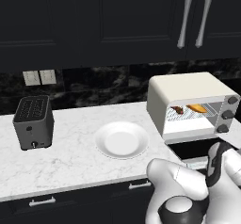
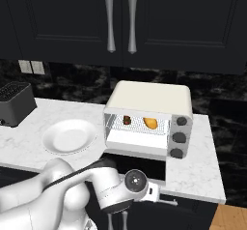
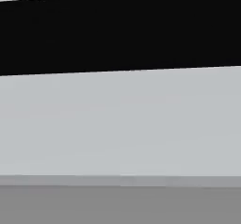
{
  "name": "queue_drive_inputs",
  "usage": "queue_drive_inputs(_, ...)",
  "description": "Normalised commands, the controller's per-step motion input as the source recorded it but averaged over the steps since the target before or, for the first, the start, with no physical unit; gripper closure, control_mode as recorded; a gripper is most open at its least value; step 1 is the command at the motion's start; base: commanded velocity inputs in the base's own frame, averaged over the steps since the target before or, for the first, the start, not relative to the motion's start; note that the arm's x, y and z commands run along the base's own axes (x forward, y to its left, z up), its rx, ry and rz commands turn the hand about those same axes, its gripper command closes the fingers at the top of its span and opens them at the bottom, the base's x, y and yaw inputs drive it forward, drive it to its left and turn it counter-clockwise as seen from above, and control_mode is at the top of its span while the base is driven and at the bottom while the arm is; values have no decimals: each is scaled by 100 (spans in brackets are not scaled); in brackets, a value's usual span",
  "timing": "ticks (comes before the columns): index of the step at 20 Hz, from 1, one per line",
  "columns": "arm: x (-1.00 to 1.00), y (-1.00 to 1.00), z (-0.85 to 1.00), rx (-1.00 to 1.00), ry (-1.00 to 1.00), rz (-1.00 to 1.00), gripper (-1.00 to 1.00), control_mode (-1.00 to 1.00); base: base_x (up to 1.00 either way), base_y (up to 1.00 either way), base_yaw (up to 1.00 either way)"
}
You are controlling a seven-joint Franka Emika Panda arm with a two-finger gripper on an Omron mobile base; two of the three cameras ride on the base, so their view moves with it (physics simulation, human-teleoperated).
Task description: Pick up the kebab skewer and baguette bread, and place them inside the toaster oven. Close the toaster oven door and start by setting the timer.
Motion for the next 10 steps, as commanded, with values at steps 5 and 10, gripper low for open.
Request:
queue_drive_inputs(5,20,0,56,3,0,0,-100,-100,0,0,0)
queue_drive_inputs(10,30,0,58,3,0,0,-100,-100,0,0,0)
